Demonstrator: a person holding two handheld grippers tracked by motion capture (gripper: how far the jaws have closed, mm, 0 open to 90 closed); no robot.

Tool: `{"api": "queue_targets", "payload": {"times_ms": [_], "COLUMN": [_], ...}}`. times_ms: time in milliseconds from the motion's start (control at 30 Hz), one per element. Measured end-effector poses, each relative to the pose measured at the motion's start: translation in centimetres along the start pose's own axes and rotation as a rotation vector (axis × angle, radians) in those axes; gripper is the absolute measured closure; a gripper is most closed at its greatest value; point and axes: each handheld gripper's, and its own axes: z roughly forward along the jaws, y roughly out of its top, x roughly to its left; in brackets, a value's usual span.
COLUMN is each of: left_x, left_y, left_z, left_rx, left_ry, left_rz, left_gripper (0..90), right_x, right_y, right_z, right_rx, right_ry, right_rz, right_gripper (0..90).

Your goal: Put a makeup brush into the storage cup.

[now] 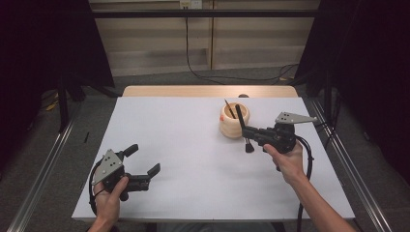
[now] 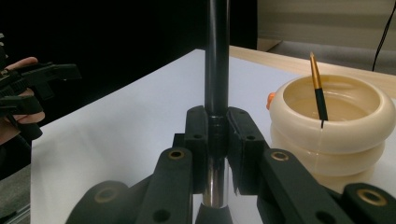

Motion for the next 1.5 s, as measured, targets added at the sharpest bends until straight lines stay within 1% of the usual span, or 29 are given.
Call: {"api": "queue_targets", "payload": {"times_ms": [167,233,400,467,767,900,967,1100,1200,1500], "left_x": [0.0,0.0,0.0,0.0,0.0,0.0,0.0,0.1,0.1,0.1], "left_y": [0.0,0.0,0.1,0.1,0.1,0.1,0.1,0.0,0.0,0.0], "left_z": [0.0,-0.1,-0.1,-0.1,-0.2,-0.1,-0.1,-0.1,-0.1,-0.1], "left_rx": [-0.003,-0.007,-0.008,-0.007,-0.009,-0.008,-0.008,-0.008,-0.008,-0.004], "left_ry": [-0.002,-0.002,-0.001,-0.003,-0.003,-0.005,-0.004,0.000,-0.002,-0.001], "left_rz": [-0.002,-0.007,-0.005,-0.004,-0.003,-0.004,-0.004,-0.013,-0.012,-0.009], "left_gripper": [0.7,0.7,0.6,0.6,0.6,0.6,0.6,0.6,0.6,0.6], "right_x": [0.1,0.1,0.4,0.6,1.9,2.5,2.7,3.2,3.5,4.6], "right_y": [0.2,0.3,0.4,0.5,0.4,0.5,0.5,0.6,0.6,0.5], "right_z": [-0.1,-0.2,-0.8,-1.0,-1.4,-1.6,-1.6,-1.6,-1.6,-0.9], "right_rx": [-0.014,-0.017,-0.026,-0.028,-0.024,-0.025,-0.022,-0.007,-0.004,0.033], "right_ry": [0.007,0.017,0.043,0.047,0.101,0.116,0.128,0.140,0.153,0.200], "right_rz": [-0.008,-0.012,-0.024,-0.029,-0.054,-0.065,-0.066,-0.086,-0.099,-0.127], "right_gripper": [79.1,79.1,79.1,79.1,79.1,79.1,79.1,79.1,79.1,79.1]}}
